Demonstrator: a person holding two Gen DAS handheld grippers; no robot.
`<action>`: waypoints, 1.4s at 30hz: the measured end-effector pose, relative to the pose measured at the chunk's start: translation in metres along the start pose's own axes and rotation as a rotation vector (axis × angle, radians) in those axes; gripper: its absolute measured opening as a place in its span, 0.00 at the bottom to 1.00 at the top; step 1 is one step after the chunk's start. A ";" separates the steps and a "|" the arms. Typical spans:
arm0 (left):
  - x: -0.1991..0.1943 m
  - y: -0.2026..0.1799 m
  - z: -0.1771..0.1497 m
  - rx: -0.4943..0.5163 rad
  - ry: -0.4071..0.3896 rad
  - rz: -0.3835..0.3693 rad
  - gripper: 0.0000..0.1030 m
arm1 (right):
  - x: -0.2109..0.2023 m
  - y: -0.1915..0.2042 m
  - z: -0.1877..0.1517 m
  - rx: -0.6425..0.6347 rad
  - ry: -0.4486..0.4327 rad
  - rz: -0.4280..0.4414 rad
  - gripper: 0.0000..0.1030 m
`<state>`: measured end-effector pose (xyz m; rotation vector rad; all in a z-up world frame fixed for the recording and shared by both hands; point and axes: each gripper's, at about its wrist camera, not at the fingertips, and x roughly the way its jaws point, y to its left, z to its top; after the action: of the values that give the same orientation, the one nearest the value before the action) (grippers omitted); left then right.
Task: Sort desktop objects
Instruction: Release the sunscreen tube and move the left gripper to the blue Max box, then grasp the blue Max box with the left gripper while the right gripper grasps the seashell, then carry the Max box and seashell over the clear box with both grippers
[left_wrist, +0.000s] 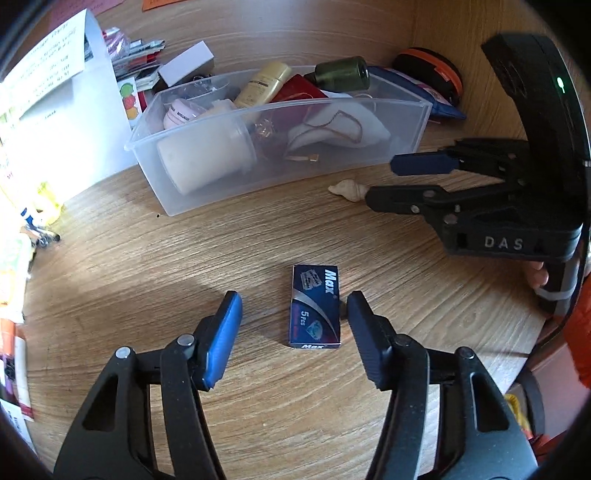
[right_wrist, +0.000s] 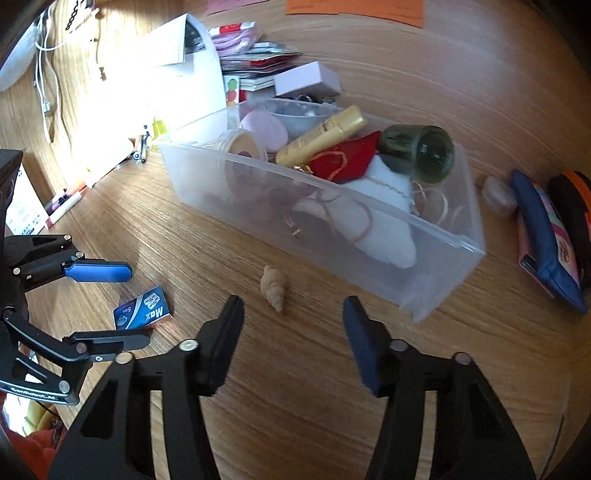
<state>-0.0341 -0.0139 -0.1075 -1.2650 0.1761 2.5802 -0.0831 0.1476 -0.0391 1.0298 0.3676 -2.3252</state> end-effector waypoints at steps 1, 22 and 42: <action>-0.001 -0.001 0.000 0.004 -0.004 0.002 0.57 | 0.002 0.001 0.001 -0.006 0.001 0.008 0.44; -0.003 0.007 0.002 -0.020 -0.018 0.018 0.25 | 0.030 0.013 0.010 -0.064 0.060 0.073 0.15; -0.046 0.034 -0.006 -0.234 -0.127 -0.003 0.25 | -0.017 0.005 0.004 -0.017 -0.030 0.123 0.14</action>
<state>-0.0125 -0.0563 -0.0751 -1.1665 -0.1565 2.7304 -0.0735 0.1484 -0.0242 0.9808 0.3030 -2.2214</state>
